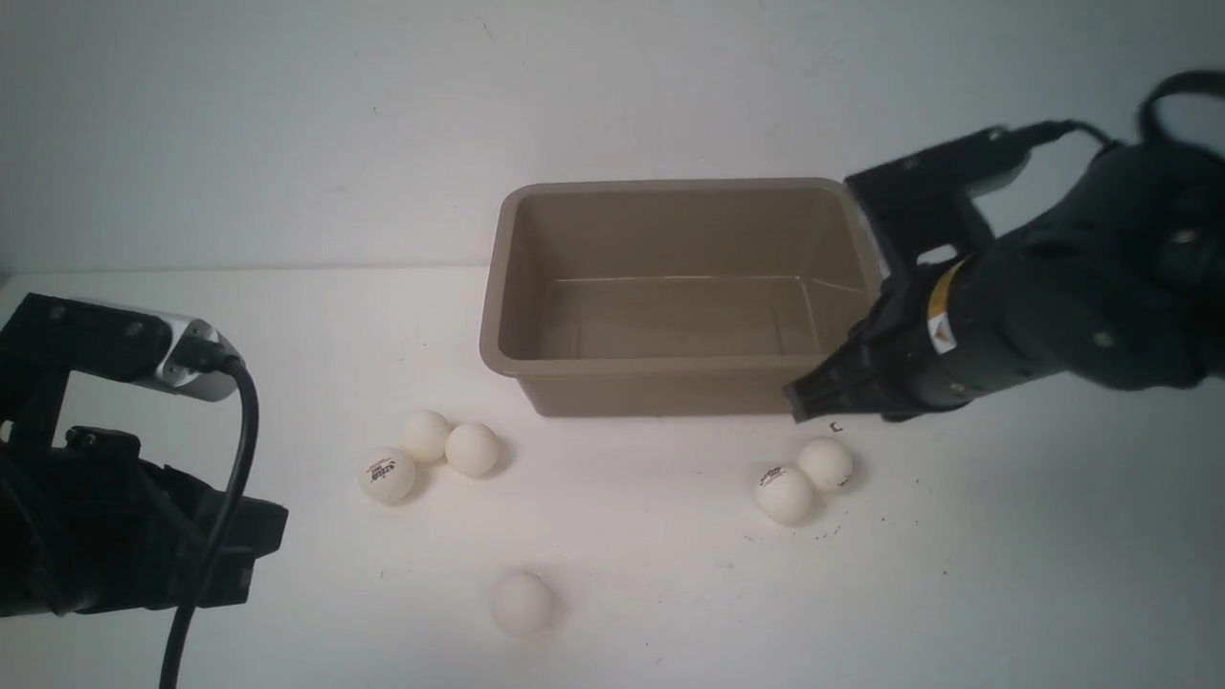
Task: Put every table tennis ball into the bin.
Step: Use the right arm to clamp the table tennis ball closest to it
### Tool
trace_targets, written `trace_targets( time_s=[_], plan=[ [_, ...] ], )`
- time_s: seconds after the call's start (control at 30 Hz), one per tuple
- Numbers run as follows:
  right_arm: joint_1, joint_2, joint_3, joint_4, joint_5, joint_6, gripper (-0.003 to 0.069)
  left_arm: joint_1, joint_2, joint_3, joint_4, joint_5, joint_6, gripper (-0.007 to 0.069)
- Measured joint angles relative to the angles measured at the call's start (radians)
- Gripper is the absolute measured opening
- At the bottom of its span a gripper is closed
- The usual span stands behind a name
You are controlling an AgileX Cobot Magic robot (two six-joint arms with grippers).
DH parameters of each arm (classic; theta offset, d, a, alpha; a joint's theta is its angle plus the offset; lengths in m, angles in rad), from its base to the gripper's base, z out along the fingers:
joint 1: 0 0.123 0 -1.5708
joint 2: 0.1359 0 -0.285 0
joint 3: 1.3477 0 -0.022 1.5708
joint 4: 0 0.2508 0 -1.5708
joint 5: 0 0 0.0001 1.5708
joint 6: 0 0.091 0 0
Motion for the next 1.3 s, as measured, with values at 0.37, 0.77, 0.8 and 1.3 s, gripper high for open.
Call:
trace_targets(
  time_s=[0.37,0.77,0.8,1.3],
  plan=[
    [0.0,0.044,-0.006,0.032,-0.127,0.075,-0.0007,0.0,0.0,0.0,0.0,0.0,0.001,-0.0003],
    [0.0,0.14,-0.006,0.161,-0.119,-0.016,0.0061,0.0,0.0,0.0,0.0,0.0,0.001,-0.0003],
    [0.0,0.145,-0.006,0.172,-0.119,-0.023,0.008,0.0,0.0,0.0,0.0,0.0,0.001,-0.0003],
    [0.0,0.215,-0.006,0.213,-0.133,-0.078,0.0478,0.0,0.0,0.0,0.0,0.0,0.001,-0.0003]
  ],
)
